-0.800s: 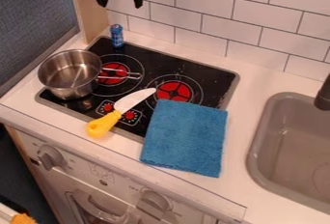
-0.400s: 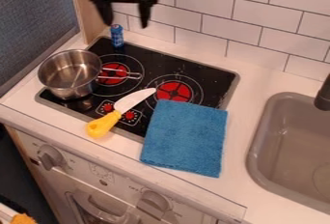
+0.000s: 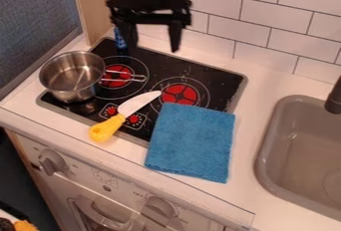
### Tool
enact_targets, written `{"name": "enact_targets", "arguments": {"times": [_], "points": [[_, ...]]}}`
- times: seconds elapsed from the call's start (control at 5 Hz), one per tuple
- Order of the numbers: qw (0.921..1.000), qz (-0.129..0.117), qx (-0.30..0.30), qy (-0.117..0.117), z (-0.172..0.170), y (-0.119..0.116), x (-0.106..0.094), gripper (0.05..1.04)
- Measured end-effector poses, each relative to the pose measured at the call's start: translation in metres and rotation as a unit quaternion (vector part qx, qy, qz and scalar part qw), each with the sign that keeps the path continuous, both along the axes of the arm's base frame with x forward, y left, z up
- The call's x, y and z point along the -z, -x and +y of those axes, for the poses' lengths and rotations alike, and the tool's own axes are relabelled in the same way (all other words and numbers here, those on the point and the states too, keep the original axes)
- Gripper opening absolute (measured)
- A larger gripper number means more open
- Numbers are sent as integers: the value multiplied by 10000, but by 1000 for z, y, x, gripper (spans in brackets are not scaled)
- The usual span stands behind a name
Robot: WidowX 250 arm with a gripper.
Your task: Moved the blue napkin from bottom to top of the right side induction stove burner
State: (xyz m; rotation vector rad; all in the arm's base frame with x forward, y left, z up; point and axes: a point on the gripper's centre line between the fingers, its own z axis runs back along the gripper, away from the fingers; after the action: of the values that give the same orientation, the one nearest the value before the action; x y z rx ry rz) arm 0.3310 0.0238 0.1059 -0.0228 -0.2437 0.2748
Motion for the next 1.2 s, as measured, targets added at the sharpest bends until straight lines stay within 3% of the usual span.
{"name": "enact_targets", "arguments": {"times": [0.2,0.4,0.6,1.0,1.2], "points": [[9989,31,471,-13,-28,12,16,1000],[9962,211,839,60,-49,22,38,1000],[9918,511,1166,-116,-61,28,53,1000],[9868,959,1293,-195,-63,42,84,1000],[9872,1042,1194,-201,-62,48,92,1000]]}}
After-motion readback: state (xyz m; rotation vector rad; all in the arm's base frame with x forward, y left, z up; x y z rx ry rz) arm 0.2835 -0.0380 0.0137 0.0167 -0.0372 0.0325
